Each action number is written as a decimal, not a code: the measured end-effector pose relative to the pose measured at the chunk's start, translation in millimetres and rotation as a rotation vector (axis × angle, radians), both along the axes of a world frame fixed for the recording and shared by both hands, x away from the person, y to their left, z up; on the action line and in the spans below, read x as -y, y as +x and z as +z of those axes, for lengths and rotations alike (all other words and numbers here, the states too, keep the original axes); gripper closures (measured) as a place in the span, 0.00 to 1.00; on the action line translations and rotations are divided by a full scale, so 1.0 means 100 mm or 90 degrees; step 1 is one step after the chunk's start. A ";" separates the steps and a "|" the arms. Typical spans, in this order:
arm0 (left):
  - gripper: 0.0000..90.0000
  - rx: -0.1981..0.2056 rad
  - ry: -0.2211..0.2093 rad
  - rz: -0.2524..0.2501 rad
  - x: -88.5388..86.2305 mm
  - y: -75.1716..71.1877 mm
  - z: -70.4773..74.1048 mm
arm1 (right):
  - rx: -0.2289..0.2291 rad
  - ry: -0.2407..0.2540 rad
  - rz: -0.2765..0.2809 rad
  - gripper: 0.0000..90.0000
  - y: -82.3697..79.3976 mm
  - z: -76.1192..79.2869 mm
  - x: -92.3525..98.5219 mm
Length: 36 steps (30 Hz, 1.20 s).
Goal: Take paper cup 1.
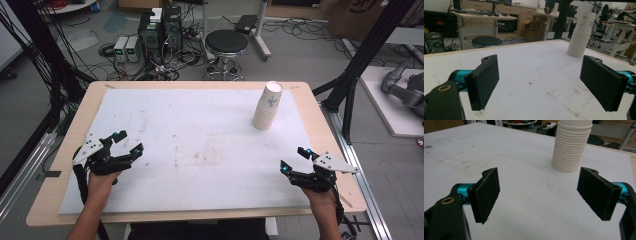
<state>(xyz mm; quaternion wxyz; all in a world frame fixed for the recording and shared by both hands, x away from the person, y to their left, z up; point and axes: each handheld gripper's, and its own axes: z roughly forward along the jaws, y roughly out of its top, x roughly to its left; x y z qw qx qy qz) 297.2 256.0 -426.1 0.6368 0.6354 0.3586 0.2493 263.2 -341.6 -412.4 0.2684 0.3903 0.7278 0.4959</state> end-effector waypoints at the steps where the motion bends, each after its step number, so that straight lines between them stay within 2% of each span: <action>1: 0.17 0.002 0.000 -0.001 0.01 0.00 0.00 | -0.001 0.000 0.000 0.21 0.00 0.00 0.00; 6: 0.17 0.006 0.002 0.000 0.03 0.02 0.00 | 0.001 0.001 -0.004 0.21 -0.02 0.00 0.02; 11: 0.17 0.000 0.006 -0.003 0.05 0.05 -0.01 | 0.000 0.007 -0.009 0.21 -0.03 0.00 0.04; 15: 0.17 0.001 0.006 0.001 0.04 0.05 -0.02 | 0.001 0.022 -0.010 0.21 -0.02 -0.01 0.05; 23: 0.17 0.003 0.000 0.008 0.00 0.03 0.00 | -0.001 0.017 -0.003 0.21 -0.07 0.01 0.03; 27: 0.17 0.002 0.002 0.006 -0.01 0.02 0.01 | 0.008 0.018 -0.002 0.21 -0.08 0.05 0.01; 36: 0.17 -0.004 0.001 0.005 -0.01 0.02 0.00 | 0.008 0.039 -0.001 0.21 -0.01 0.14 0.00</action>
